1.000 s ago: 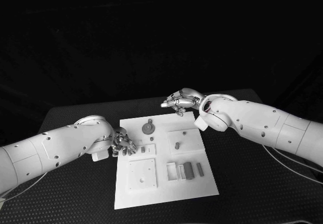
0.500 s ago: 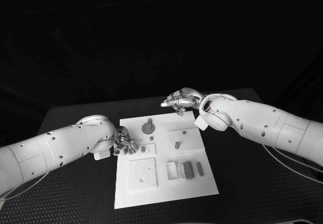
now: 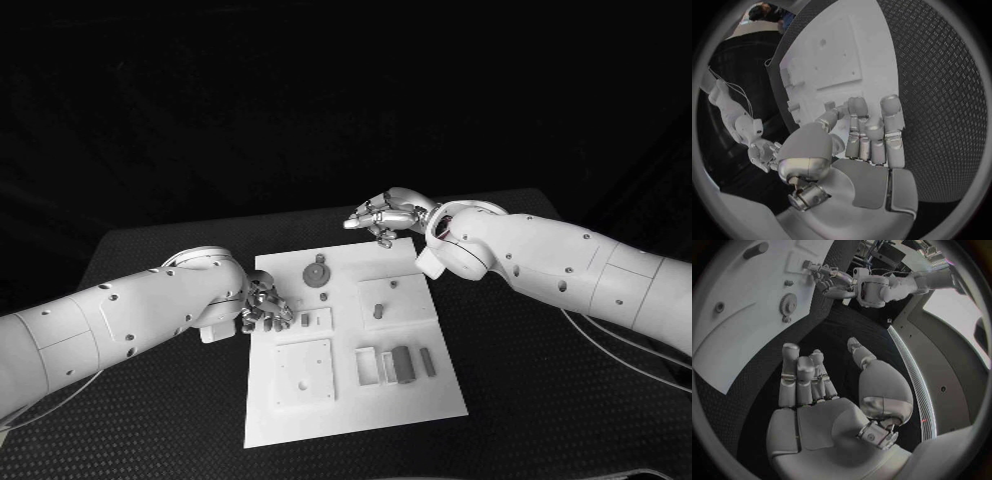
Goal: Assemble the parts on the task board
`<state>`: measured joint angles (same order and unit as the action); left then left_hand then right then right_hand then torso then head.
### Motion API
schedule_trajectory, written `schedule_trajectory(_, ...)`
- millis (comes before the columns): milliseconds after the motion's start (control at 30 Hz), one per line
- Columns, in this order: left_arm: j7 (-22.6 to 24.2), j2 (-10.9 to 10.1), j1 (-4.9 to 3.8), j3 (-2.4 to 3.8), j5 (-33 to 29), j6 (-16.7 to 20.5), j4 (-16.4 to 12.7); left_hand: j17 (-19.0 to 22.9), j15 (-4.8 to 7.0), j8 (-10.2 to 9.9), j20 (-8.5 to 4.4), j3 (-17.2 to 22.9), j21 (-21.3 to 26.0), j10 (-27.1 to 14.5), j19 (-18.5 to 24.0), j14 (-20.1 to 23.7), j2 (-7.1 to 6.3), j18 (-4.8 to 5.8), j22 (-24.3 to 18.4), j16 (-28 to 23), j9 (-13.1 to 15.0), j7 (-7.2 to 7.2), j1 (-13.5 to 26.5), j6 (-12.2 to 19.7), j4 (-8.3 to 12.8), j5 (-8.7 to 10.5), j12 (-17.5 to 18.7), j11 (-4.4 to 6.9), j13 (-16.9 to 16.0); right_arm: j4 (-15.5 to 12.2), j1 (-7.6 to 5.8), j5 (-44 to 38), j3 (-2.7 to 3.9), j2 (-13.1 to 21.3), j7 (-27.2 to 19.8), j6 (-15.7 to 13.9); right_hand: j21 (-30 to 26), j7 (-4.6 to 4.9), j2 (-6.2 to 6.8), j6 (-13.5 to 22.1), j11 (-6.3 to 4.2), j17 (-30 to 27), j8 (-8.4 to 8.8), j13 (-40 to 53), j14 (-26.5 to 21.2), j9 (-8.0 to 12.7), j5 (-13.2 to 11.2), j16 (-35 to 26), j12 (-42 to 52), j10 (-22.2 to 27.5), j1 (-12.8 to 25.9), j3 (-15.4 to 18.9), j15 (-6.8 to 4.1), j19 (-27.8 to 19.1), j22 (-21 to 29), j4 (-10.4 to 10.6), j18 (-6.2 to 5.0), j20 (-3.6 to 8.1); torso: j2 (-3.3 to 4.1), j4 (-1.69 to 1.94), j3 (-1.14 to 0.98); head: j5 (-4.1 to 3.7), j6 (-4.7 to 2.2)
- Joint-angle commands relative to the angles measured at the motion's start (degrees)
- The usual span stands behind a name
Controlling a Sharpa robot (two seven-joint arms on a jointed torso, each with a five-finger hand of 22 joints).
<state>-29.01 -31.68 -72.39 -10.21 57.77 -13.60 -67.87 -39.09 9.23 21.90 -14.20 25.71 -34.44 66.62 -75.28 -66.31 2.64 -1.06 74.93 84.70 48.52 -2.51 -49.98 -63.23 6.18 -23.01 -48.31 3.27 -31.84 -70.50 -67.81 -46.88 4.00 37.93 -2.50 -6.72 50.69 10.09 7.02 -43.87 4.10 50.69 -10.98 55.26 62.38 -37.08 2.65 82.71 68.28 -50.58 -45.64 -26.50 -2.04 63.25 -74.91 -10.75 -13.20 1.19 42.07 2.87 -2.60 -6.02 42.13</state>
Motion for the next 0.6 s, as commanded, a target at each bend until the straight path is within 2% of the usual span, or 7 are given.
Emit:
schedule_trajectory(33, -1.08, -0.14, 0.64, -0.4, 0.01, -1.44, 0.05, 0.0, 0.19, -0.14, -0.42, 8.16, 0.04, 0.1, 0.41, 0.23, -3.14, -1.33, 0.93, -0.31, 0.19, -0.06, 2.23, 0.06, 7.35, 3.74, 0.3, 0.05, 0.05, -0.07, 0.03, -0.05, 0.01, 0.03, -0.37, 0.43, -0.37, 0.49, -0.23, 0.1, 0.02, -0.06, 0.37, -0.07, -0.47, -0.06, 0.11, 0.22, 0.14, 0.29, 0.1, 0.29, -0.09, 0.01, -0.92, -0.06, -1.8, 0.29, -0.01, 0.0, 0.04, -0.02, -0.01)
schedule_trajectory(100, -0.98, -0.26, 0.64, -0.4, -0.01, -1.28, 0.07, -0.04, 0.12, -0.14, -0.45, 5.72, 0.08, -0.05, 0.51, 0.31, -3.91, -1.33, 1.01, -0.36, 0.33, -0.11, 4.09, 0.25, 7.07, 4.17, 0.28, 0.02, -0.03, -0.03, 0.03, -0.05, 0.01, 0.04, -0.37, 0.4, -0.37, 0.49, -0.23, 0.1, 0.02, -0.06, 0.37, -0.07, -0.47, -0.06, 0.11, 0.22, 0.14, 0.29, 0.1, 0.29, -0.09, 0.01, -0.92, -0.06, -1.8, 0.29, 0.0, 0.03, 0.05, -0.05, 0.04)
schedule_trajectory(133, -0.94, -0.32, 0.64, -0.4, -0.03, -1.06, 0.06, -0.03, 0.11, -0.16, -0.49, 5.02, 0.14, -0.11, 0.58, 0.35, -4.34, -1.38, 0.99, -0.41, 0.37, -0.11, 4.7, 0.32, 6.88, 5.51, 0.29, 0.07, -0.05, -0.03, 0.03, -0.05, 0.01, 0.04, -0.37, 0.4, -0.37, 0.49, -0.23, 0.1, 0.02, -0.06, 0.37, -0.07, -0.47, -0.06, 0.11, 0.22, 0.14, 0.29, 0.1, 0.29, -0.09, 0.01, -0.92, -0.06, -1.79, 0.29, 0.0, 0.03, 0.07, -0.06, 0.06)
schedule_trajectory(300, -0.9, -0.47, 0.64, -0.39, -0.03, -0.77, 0.04, -0.02, 0.3, -0.3, -0.7, 3.31, 0.69, -0.38, 0.84, 0.49, -7.17, -1.67, 0.86, -0.62, 0.5, -0.01, 7.4, 0.67, 4.68, 14.94, 0.26, 0.21, -0.18, -0.01, 0.03, -0.05, 0.01, 0.0, -0.4, 0.41, -0.37, 0.5, -0.22, 0.12, 0.02, -0.06, 0.38, -0.08, -0.47, -0.06, 0.11, 0.22, 0.14, 0.3, 0.11, 0.29, -0.09, 0.01, -0.92, -0.06, -1.79, 0.29, -0.01, 0.03, 0.07, -0.09, -0.03)
schedule_trajectory(367, -0.85, -0.55, 0.64, -0.39, -0.03, -0.65, 0.05, -0.04, 0.33, -0.33, -0.72, 3.3, 0.81, -0.45, 0.84, 0.52, -7.87, -1.73, 0.88, -0.65, 0.54, 0.0, 7.73, 0.73, 3.96, 16.82, 0.26, 0.21, -0.21, -0.01, 0.04, -0.05, 0.01, 0.0, -0.4, 0.41, -0.37, 0.5, -0.22, 0.12, 0.03, -0.06, 0.38, -0.08, -0.47, -0.06, 0.11, 0.22, 0.14, 0.3, 0.11, 0.29, -0.09, 0.01, -0.92, -0.06, -1.8, 0.29, -0.01, 0.04, 0.09, -0.09, -0.02)
schedule_trajectory(433, -0.74, -0.64, 0.64, -0.38, -0.03, -0.47, 0.03, -0.07, 0.37, -0.34, -0.74, 3.22, 0.93, -0.5, 0.87, 0.56, -8.65, -1.78, 0.9, -0.66, 0.59, 0.02, 8.01, 0.76, 3.35, 19.66, 0.25, 0.21, -0.23, 0.0, 0.04, -0.05, 0.01, 0.01, -0.4, 0.41, -0.37, 0.5, -0.21, 0.13, 0.03, -0.06, 0.39, -0.09, -0.47, -0.05, 0.11, 0.21, 0.14, 0.3, 0.11, 0.29, -0.09, 0.01, -0.92, -0.06, -1.8, 0.29, -0.01, 0.04, 0.07, -0.09, 0.02)
schedule_trajectory(600, -0.26, -0.83, 0.64, -0.37, -0.05, 0.6, -0.01, -0.13, 0.38, -0.32, -0.74, 2.83, 1.0, -0.52, 0.86, 0.59, -9.7, -1.82, 0.93, -0.63, 0.67, 0.02, 8.63, 0.78, 2.75, 20.14, 0.22, 0.19, -0.27, 0.02, 0.05, -0.05, 0.01, 0.02, -0.37, 0.39, -0.38, 0.5, -0.2, 0.14, 0.03, -0.07, 0.39, -0.09, -0.47, -0.05, 0.11, 0.21, 0.14, 0.3, 0.11, 0.29, -0.08, 0.01, -0.92, -0.07, -1.8, 0.29, 0.01, 0.02, 0.07, -0.11, 0.04)
